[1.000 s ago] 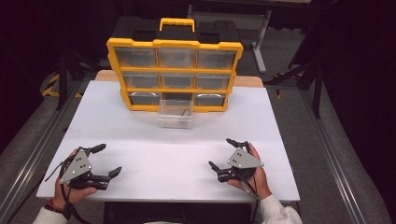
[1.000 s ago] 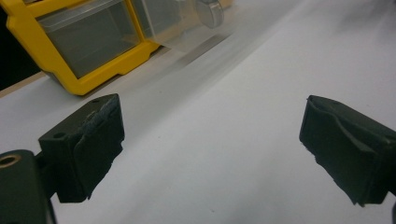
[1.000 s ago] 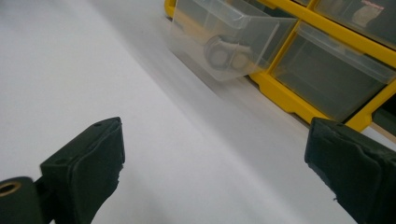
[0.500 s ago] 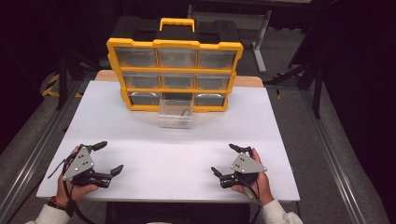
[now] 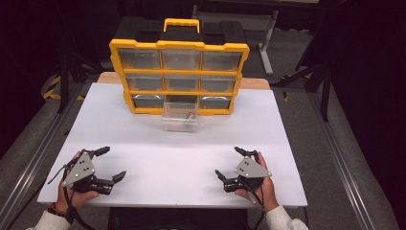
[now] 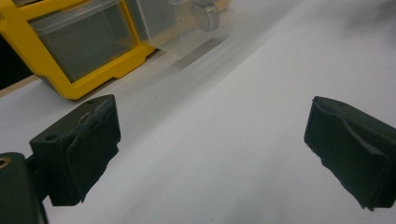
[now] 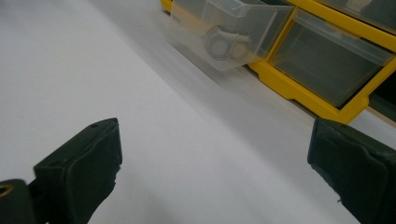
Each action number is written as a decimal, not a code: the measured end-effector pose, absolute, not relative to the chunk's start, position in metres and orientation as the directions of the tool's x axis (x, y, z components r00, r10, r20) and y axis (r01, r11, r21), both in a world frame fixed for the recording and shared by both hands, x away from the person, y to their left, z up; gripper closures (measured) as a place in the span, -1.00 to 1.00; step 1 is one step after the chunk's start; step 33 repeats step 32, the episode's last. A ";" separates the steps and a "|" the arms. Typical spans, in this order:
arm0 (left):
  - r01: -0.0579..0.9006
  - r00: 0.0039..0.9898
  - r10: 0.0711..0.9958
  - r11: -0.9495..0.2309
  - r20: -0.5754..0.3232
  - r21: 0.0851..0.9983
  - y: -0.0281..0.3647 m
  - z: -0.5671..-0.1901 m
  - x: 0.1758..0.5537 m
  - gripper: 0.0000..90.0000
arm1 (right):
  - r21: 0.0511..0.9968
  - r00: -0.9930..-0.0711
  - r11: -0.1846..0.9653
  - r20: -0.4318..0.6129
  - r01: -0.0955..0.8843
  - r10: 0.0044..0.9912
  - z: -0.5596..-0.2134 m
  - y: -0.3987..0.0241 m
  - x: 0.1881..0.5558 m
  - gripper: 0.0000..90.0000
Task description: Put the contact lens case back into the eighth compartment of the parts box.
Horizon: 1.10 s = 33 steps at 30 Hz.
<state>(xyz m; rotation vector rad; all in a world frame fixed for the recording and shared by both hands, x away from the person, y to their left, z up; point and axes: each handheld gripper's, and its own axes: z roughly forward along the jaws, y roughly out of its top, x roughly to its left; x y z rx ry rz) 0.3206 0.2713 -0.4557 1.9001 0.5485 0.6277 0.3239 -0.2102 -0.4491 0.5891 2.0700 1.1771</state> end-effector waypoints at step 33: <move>0.114 0.751 0.636 -0.385 0.174 0.916 0.270 -0.456 0.328 -0.88 | 0.863 -0.680 0.499 -0.319 0.079 0.660 -0.453 -0.214 0.330 -0.88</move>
